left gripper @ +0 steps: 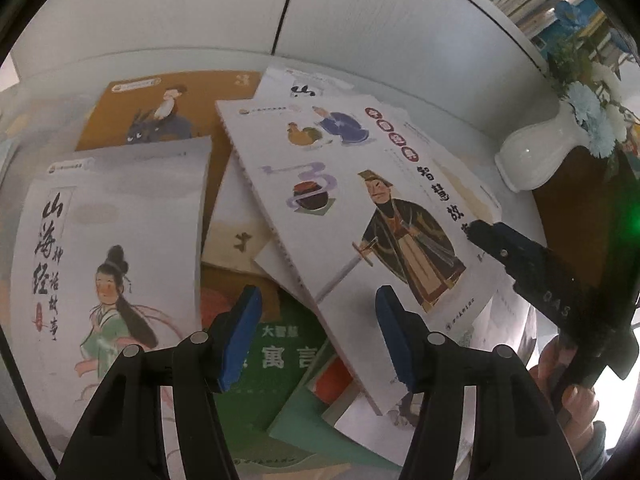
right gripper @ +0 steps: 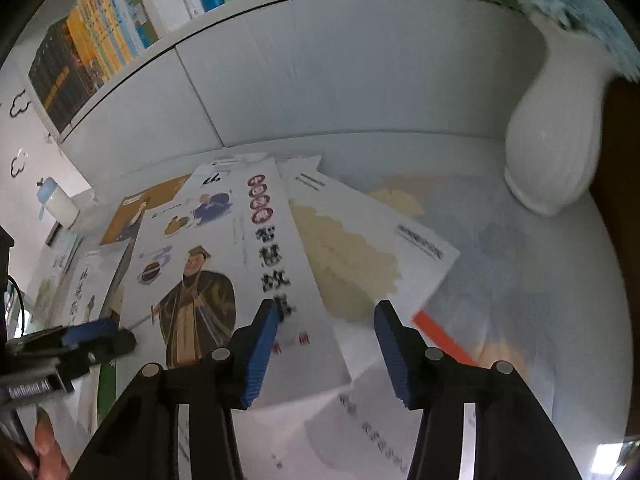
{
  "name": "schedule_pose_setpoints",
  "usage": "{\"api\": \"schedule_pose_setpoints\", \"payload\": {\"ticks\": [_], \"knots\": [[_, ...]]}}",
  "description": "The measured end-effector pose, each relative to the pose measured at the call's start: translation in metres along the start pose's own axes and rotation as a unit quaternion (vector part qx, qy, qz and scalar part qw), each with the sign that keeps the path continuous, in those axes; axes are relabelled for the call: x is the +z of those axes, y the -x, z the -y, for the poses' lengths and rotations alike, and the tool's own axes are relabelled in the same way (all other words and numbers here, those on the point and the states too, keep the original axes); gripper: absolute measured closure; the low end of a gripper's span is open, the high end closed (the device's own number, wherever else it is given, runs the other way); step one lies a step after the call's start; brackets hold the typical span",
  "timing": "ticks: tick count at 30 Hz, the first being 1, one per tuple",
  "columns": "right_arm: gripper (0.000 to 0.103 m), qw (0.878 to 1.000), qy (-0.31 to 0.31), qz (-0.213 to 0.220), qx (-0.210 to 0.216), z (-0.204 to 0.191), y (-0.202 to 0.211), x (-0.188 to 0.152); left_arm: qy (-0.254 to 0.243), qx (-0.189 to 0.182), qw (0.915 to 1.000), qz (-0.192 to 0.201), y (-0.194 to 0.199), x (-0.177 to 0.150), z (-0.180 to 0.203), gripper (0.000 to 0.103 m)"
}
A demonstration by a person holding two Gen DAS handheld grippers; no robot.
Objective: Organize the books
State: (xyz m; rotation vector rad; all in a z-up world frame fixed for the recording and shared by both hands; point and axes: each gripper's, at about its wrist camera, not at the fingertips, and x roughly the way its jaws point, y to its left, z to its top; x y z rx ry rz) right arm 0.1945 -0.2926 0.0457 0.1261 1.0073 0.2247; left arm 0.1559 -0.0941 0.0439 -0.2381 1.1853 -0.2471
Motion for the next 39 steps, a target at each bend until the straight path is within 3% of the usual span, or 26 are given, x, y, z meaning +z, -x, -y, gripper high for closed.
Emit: {"api": "schedule_pose_setpoints", "payload": {"ticks": [4, 9, 14, 18, 21, 25, 28, 32, 34, 36, 39], "knots": [[0.054, 1.000, 0.004, -0.007, 0.019, -0.008, -0.001, 0.000, 0.002, -0.020, 0.9998, -0.006, -0.003, 0.002, 0.002, 0.047], [0.055, 0.999, 0.002, -0.021, 0.038, -0.020, 0.011, -0.017, -0.042, -0.017, 0.9988, -0.019, 0.002, -0.012, 0.015, 0.048], [0.054, 0.998, -0.013, -0.042, 0.045, -0.031, 0.032, -0.054, -0.068, -0.030, 0.9969, -0.028, 0.022, -0.047, 0.018, 0.048], [0.054, 0.997, -0.020, -0.059, 0.052, -0.036, 0.057, -0.089, -0.090, -0.059, 0.9924, -0.059, 0.034, -0.080, 0.019, 0.048], [0.054, 0.994, -0.045, -0.081, 0.062, -0.025, 0.069, -0.110, -0.098, -0.035, 0.9923, -0.067, 0.037, -0.095, 0.012, 0.047], [0.054, 0.992, -0.084, -0.084, 0.052, -0.005, 0.070, -0.112, -0.059, -0.030, 0.9968, -0.045, 0.038, -0.083, -0.007, 0.047], [0.054, 0.990, -0.104, -0.076, 0.058, 0.002, 0.066, -0.104, -0.059, -0.030, 0.9964, -0.053, 0.030, -0.072, -0.005, 0.048], [0.054, 0.991, -0.100, -0.065, 0.056, -0.005, 0.063, -0.095, -0.053, -0.062, 0.9948, -0.060, 0.025, -0.070, 0.000, 0.048], [0.066, 0.991, -0.097, -0.061, 0.073, -0.012, 0.063, -0.094, -0.057, -0.075, 0.9941, -0.055, 0.030, -0.071, 0.006, 0.057], [0.074, 0.994, -0.080, -0.055, 0.053, -0.019, 0.065, -0.095, -0.063, -0.070, 0.9940, -0.055, 0.033, -0.071, 0.012, 0.057], [0.074, 0.996, -0.075, -0.044, 0.037, -0.023, 0.075, -0.099, -0.077, -0.087, 0.9925, -0.039, 0.056, -0.072, 0.021, 0.057]]}}
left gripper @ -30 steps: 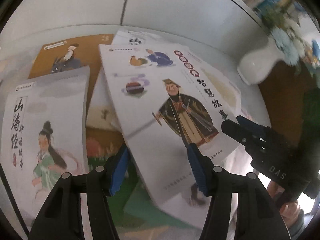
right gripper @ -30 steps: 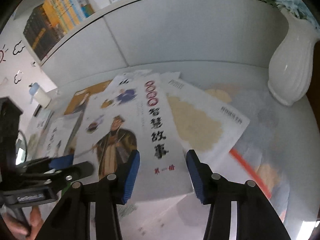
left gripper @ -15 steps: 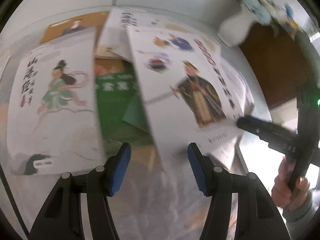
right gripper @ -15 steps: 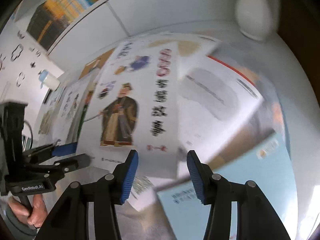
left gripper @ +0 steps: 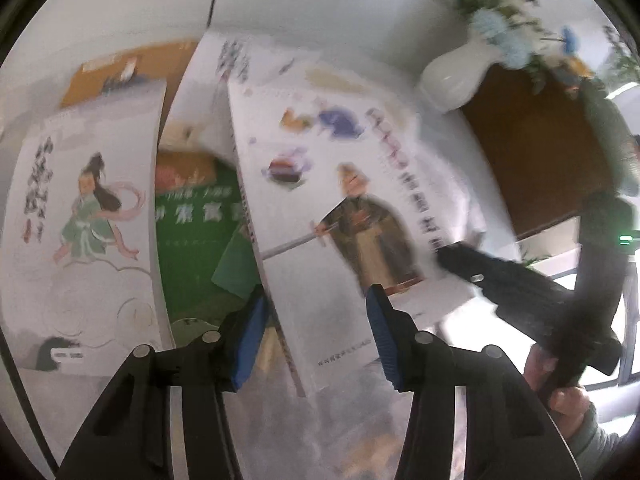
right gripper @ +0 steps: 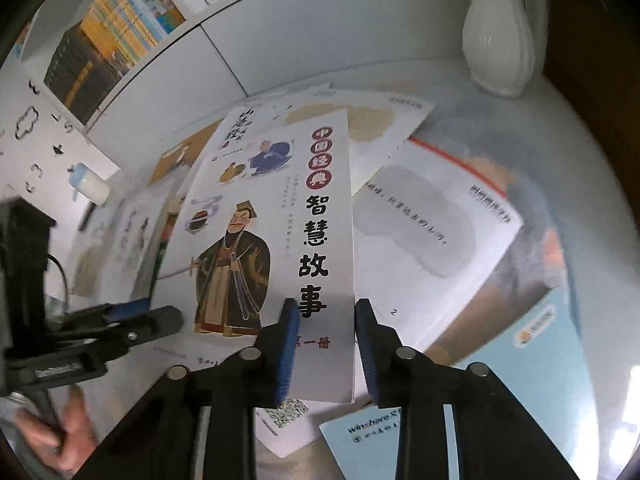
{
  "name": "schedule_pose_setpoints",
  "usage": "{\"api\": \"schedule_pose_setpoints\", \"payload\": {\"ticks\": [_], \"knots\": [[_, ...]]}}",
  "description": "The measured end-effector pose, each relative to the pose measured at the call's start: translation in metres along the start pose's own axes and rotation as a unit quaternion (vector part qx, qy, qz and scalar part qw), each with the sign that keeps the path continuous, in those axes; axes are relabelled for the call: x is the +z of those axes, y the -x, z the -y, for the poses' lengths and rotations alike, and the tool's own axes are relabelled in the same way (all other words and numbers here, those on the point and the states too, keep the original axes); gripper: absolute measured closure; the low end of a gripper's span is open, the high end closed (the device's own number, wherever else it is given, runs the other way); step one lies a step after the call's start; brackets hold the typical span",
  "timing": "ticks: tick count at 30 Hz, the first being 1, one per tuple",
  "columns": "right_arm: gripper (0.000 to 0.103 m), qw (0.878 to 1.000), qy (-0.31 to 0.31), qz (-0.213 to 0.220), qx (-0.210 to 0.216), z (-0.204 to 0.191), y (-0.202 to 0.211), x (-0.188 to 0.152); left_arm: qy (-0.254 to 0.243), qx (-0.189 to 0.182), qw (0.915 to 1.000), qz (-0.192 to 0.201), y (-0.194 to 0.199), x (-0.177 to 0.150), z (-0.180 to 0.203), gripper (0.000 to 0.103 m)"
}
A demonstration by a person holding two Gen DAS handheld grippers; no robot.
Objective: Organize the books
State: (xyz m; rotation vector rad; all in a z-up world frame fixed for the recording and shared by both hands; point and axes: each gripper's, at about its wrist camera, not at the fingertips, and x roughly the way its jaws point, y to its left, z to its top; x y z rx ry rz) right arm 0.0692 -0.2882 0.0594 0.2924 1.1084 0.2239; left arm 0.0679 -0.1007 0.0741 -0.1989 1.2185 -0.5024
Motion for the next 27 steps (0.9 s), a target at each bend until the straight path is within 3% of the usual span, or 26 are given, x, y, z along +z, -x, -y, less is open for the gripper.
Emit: {"api": "schedule_pose_setpoints", "payload": {"ticks": [4, 5, 7, 10, 14, 15, 18, 21, 24, 25, 27], "knots": [[0.074, 1.000, -0.008, -0.006, 0.011, 0.010, 0.010, -0.003, 0.026, -0.119, 0.9922, 0.028, 0.024, 0.001, 0.005, 0.057], [0.074, 1.000, -0.018, -0.010, 0.017, 0.016, 0.011, -0.004, 0.034, -0.121, 0.9916, 0.029, 0.021, 0.002, 0.002, 0.057], [0.074, 0.998, -0.042, -0.020, 0.037, 0.025, 0.009, -0.006, 0.044, -0.080, 0.9957, 0.012, 0.004, 0.005, -0.003, 0.057], [0.074, 0.992, -0.097, -0.040, 0.076, 0.042, 0.000, -0.013, 0.054, -0.058, 0.9969, 0.008, -0.012, 0.003, -0.005, 0.059], [0.073, 0.990, -0.112, -0.040, 0.070, 0.048, -0.002, -0.017, 0.062, -0.053, 0.9965, 0.020, -0.021, 0.012, -0.002, 0.062], [0.072, 0.990, -0.112, -0.040, 0.070, 0.049, -0.001, -0.017, 0.072, -0.065, 0.9951, 0.017, -0.024, 0.017, -0.005, 0.062], [0.071, 0.991, -0.114, -0.037, 0.059, 0.051, -0.001, -0.013, 0.113, -0.158, 0.9806, 0.030, -0.010, 0.022, -0.011, 0.062], [0.071, 0.989, -0.122, -0.037, 0.069, 0.054, -0.001, -0.013, 0.111, -0.198, 0.9732, 0.038, 0.000, 0.025, -0.008, 0.062], [0.071, 0.990, -0.118, -0.034, 0.064, 0.053, -0.003, -0.014, 0.174, -0.256, 0.9504, 0.025, -0.014, 0.024, -0.023, 0.062], [0.071, 0.991, -0.115, -0.034, 0.061, 0.054, -0.003, -0.014, 0.185, -0.256, 0.9485, 0.025, -0.018, 0.023, -0.026, 0.062], [0.070, 0.991, -0.114, -0.033, 0.060, 0.053, -0.002, -0.014, 0.179, -0.214, 0.9602, 0.018, -0.024, 0.023, -0.027, 0.063]]}}
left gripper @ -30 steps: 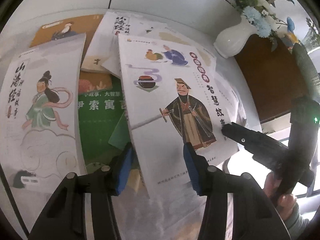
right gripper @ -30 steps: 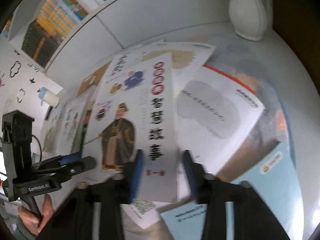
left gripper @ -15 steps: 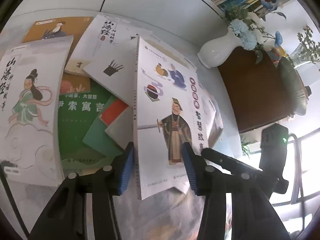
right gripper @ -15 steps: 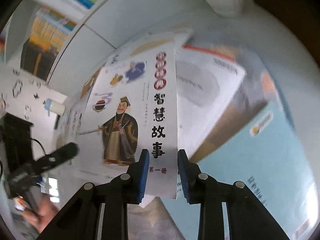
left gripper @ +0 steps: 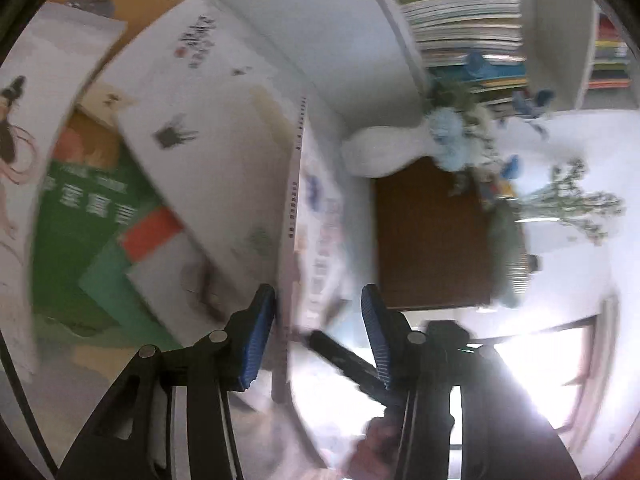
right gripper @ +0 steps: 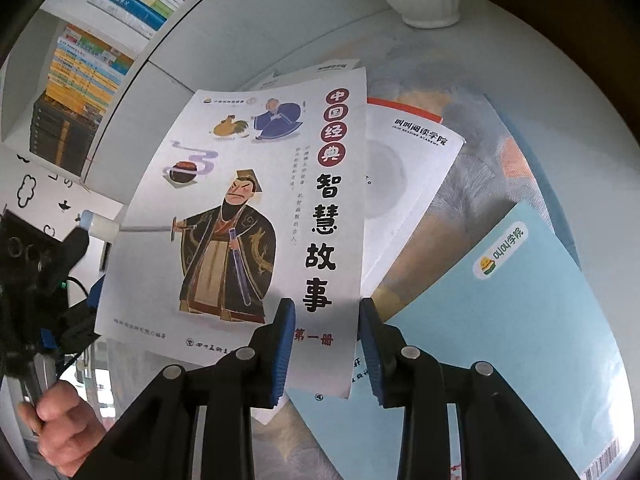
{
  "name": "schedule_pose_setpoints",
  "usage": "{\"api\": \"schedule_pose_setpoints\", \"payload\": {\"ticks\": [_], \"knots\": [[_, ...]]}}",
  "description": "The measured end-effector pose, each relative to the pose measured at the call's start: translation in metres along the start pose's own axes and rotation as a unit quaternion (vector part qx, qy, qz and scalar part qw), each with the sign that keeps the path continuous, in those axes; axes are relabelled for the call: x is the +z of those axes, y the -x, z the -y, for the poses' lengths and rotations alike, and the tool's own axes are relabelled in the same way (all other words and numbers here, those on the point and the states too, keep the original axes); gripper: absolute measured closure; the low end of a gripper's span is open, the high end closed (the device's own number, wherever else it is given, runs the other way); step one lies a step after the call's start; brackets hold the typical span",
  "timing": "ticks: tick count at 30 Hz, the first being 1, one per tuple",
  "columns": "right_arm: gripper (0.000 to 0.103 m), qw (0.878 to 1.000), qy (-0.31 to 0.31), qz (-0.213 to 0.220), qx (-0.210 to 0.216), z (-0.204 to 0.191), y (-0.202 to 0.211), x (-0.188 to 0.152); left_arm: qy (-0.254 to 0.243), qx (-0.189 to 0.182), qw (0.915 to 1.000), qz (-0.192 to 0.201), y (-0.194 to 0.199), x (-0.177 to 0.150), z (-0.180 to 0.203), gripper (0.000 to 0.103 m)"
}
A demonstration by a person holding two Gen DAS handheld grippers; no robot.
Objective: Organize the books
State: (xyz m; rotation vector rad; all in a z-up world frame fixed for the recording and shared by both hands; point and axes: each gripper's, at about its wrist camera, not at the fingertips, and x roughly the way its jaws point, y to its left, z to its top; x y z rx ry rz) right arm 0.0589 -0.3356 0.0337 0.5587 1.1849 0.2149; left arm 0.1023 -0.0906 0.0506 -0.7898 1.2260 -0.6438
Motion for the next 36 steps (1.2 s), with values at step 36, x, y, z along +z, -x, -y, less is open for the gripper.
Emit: {"api": "schedule_pose_setpoints", "payload": {"ticks": [36], "knots": [[0.035, 0.986, -0.101, 0.004, 0.130, 0.022, 0.014, -0.001, 0.081, -0.066, 0.9920, -0.071, -0.053, 0.006, -0.004, 0.093]]}}
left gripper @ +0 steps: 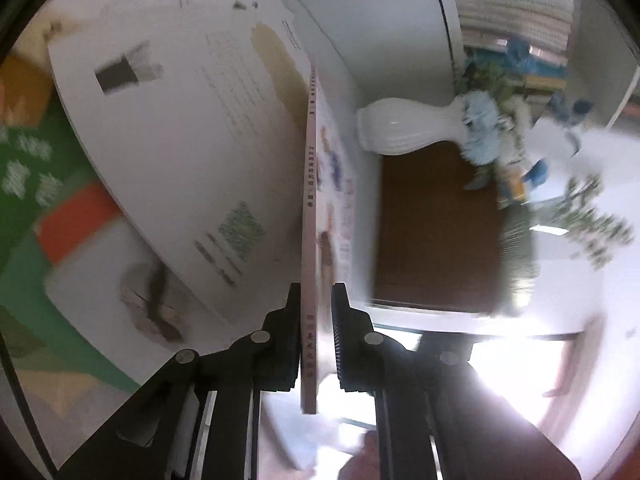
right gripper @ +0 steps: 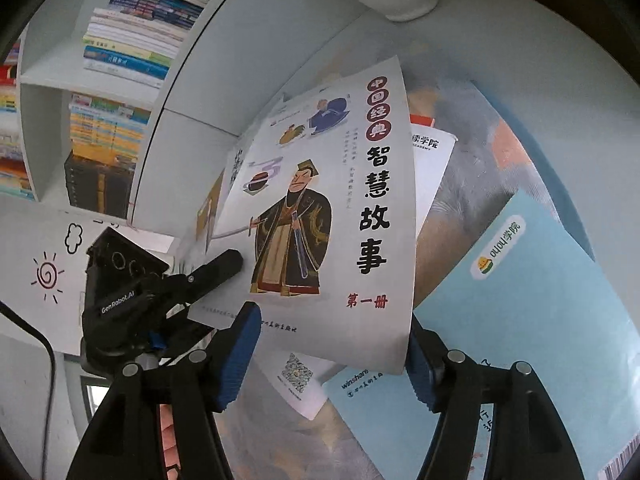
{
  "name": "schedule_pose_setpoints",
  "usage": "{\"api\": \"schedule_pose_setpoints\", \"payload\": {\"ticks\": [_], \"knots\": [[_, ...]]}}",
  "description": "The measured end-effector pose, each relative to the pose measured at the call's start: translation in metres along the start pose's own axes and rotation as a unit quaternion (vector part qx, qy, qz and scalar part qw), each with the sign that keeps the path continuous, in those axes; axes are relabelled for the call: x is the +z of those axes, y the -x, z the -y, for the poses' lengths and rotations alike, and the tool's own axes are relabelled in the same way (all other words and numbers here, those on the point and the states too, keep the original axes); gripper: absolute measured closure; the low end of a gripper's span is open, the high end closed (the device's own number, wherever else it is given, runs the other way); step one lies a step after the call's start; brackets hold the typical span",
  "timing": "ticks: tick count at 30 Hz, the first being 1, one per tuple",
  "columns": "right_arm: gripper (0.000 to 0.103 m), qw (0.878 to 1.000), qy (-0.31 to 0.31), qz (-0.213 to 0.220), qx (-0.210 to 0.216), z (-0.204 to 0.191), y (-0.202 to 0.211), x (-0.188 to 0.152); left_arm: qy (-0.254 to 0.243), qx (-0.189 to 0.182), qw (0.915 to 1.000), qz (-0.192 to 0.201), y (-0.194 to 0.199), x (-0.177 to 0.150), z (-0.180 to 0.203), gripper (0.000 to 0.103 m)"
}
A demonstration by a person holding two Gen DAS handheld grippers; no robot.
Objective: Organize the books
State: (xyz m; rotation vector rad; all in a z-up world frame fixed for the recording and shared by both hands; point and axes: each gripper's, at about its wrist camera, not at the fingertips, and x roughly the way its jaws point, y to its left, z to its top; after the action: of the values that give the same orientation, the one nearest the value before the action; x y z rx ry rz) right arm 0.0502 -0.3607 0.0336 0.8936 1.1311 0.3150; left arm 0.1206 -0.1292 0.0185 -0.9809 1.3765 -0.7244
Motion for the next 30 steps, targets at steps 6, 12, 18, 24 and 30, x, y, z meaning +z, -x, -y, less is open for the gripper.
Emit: {"api": "schedule_pose_setpoints", "payload": {"ticks": [6, 12, 18, 24, 30], "knots": [[0.039, 0.987, -0.106, 0.023, 0.119, 0.042, 0.000, 0.007, 0.016, -0.019, 0.9995, -0.018, 0.000, 0.004, -0.002, 0.093], [0.082, 0.997, -0.022, 0.028, 0.072, 0.009, 0.010, 0.007, -0.034, 0.052, 0.9978, -0.023, -0.005, -0.003, 0.005, 0.093], [0.083, 0.987, 0.140, 0.025, -0.074, -0.050, 0.006, -0.016, -0.173, 0.168, 0.9706, -0.007, -0.005, -0.025, 0.042, 0.092], [0.083, 0.941, 0.291, 0.012, -0.172, -0.100, 0.004, -0.056, -0.269, 0.217, 0.9385, -0.013, 0.005, -0.073, 0.062, 0.092], [0.082, 0.902, 0.384, -0.015, -0.195, -0.124, 0.017, -0.126, -0.284, 0.229, 0.9308, -0.015, 0.048, -0.129, 0.045, 0.091]]}}
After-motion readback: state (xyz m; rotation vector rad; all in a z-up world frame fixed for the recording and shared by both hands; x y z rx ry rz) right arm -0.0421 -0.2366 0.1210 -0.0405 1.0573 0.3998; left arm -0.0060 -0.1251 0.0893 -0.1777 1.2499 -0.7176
